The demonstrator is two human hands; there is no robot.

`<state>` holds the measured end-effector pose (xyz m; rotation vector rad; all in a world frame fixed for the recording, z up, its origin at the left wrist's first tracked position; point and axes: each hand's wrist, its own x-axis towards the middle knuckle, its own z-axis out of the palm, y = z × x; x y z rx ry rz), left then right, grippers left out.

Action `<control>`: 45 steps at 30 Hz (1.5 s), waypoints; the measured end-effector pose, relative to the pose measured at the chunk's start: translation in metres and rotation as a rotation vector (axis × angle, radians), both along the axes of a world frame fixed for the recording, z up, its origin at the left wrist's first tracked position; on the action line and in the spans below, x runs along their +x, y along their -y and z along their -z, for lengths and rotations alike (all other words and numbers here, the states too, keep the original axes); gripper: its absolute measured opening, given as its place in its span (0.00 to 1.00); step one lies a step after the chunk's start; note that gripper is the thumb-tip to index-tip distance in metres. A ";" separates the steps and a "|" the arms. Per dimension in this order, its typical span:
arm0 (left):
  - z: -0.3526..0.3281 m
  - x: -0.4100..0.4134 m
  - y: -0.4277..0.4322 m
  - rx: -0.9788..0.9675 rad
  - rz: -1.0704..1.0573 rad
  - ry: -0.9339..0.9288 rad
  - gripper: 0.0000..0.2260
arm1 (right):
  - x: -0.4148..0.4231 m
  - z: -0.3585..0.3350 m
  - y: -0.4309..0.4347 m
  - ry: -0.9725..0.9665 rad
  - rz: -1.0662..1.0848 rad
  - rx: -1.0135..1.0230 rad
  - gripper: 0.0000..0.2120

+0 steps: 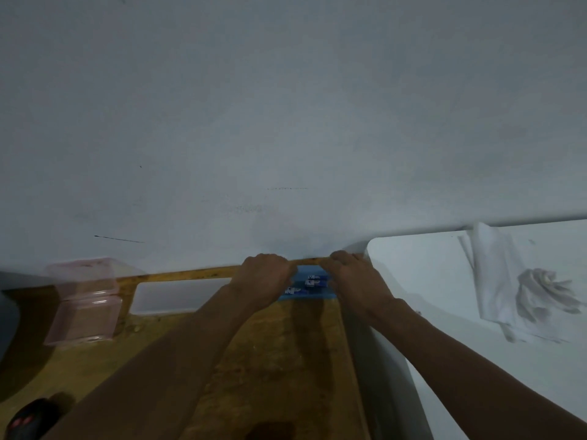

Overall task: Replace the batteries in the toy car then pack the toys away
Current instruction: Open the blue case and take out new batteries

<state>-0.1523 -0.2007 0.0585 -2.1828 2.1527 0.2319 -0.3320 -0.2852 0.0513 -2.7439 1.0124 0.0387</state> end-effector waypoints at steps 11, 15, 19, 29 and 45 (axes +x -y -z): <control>0.024 0.016 -0.049 -0.111 -0.055 -0.090 0.17 | -0.008 0.024 -0.011 -0.082 -0.089 0.002 0.23; 0.032 0.010 -0.058 -0.119 -0.116 -0.136 0.20 | -0.013 0.031 -0.015 -0.090 -0.078 0.054 0.25; 0.039 0.011 -0.060 -0.156 -0.106 -0.133 0.20 | -0.017 0.038 -0.015 -0.094 -0.078 0.081 0.25; 0.052 0.016 -0.060 -0.157 -0.096 -0.101 0.23 | -0.020 0.048 -0.011 -0.041 -0.128 -0.084 0.27; 0.043 0.005 -0.065 -0.149 -0.124 0.026 0.20 | -0.012 0.046 -0.016 -0.044 -0.040 0.067 0.23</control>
